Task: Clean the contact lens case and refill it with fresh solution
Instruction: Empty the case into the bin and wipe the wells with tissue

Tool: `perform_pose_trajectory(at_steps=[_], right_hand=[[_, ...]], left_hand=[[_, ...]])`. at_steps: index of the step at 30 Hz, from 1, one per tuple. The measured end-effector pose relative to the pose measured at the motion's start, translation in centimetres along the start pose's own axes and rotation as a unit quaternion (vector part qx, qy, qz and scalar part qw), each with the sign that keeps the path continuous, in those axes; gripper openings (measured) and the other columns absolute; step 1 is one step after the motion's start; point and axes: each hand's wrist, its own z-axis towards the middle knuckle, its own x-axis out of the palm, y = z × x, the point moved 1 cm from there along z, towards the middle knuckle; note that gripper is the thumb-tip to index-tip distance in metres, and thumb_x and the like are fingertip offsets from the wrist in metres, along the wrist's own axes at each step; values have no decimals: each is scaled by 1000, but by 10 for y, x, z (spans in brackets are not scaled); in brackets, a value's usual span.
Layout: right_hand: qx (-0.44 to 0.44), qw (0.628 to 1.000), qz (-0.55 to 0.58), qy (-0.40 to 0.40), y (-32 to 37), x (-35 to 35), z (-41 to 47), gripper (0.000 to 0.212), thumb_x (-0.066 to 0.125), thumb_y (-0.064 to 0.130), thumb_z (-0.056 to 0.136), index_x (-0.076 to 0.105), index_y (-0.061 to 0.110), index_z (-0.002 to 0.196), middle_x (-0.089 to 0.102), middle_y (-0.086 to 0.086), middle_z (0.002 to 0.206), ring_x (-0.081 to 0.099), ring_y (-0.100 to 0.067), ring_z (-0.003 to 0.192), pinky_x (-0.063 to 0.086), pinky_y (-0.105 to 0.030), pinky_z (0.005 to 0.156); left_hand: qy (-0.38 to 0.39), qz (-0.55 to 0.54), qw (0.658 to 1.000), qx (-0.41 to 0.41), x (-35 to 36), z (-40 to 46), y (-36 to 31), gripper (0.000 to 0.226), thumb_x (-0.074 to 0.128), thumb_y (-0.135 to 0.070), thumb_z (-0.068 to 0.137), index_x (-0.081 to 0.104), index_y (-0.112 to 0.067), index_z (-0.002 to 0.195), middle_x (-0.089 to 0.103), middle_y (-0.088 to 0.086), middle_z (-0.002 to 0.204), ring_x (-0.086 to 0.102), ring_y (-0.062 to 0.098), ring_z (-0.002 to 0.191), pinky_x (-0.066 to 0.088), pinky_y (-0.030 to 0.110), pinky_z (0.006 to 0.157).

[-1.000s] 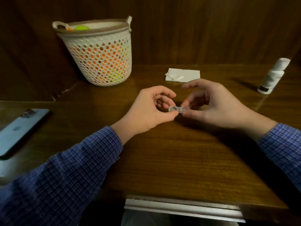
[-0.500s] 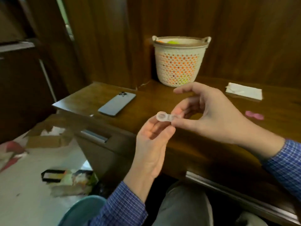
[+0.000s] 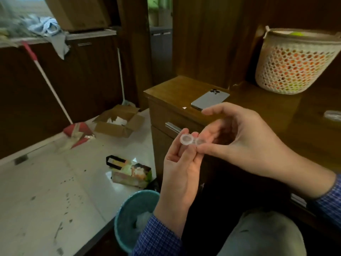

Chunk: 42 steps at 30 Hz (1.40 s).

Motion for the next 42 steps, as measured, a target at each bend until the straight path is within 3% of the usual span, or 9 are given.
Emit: perform_pose_trajectory(at_steps=[3,8,17,21,27,30,32,38,42], right_hand=[[-13,1000,5,6,9,21,10,71,89,29,71,56,26,134,78,18,94,75,1,83,57,-15,84],[-33,999,-3,16,21,53,25,69,88,32,72,52,33,130,75,23,96,73,6,84,55,-10,81],[-44,997,-20,64,21,104,43,74,76,53,76,48,28,140,72,15,97,68,5,93,56,-18,85],[-28,998,-16,58,7,110,45,61,77,34,86,49,23,140,73,11,92,69,2,89,55,-17,83],[-13,998,-20,64,-9,110,42,57,77,25,89,50,21,139,74,11,89,69,3,88,53,-8,78],[-20,998,-25,57,-11,108,41,55,76,24,90,51,22,137,73,11,88,69,3,86,54,-9,75],[-24,998,-24,51,-13,104,41,54,76,24,90,51,22,137,73,11,88,69,1,85,55,-12,75],[-23,999,-28,40,-18,94,42,54,76,23,91,51,19,138,73,11,87,69,0,84,57,-17,78],[-23,998,-31,42,-18,90,39,54,75,24,91,51,19,140,73,12,88,70,-1,84,58,-20,76]], left_hand=[[-4,16,999,29,-8,-2,-22,61,98,-16,59,68,-8,111,69,14,106,58,33,122,33,55,120],[-28,23,999,40,-31,-7,-50,44,83,-10,77,60,-5,114,58,23,115,42,44,136,22,60,124],[-66,259,957,109,-91,-30,-121,26,84,-18,80,74,-12,104,73,12,104,70,24,103,56,39,98],[-92,513,844,126,-139,-36,-145,31,88,-29,78,79,-21,107,81,5,102,78,22,96,61,25,82],[3,876,481,32,-238,1,-121,21,83,-14,79,79,-29,93,78,-11,90,71,3,81,61,25,78],[19,916,395,-62,-273,14,-97,26,83,-11,76,79,-24,98,78,-5,98,68,4,79,52,8,64],[26,923,377,-79,-283,19,-88,28,84,-11,75,79,-26,98,78,-6,97,60,0,72,37,1,53],[26,924,374,-77,-281,33,-93,29,85,-9,73,81,-22,98,79,-1,96,72,13,81,59,21,71],[11,895,432,-107,-274,40,-101,26,85,-7,74,80,-16,98,78,0,97,73,15,83,62,25,75]])
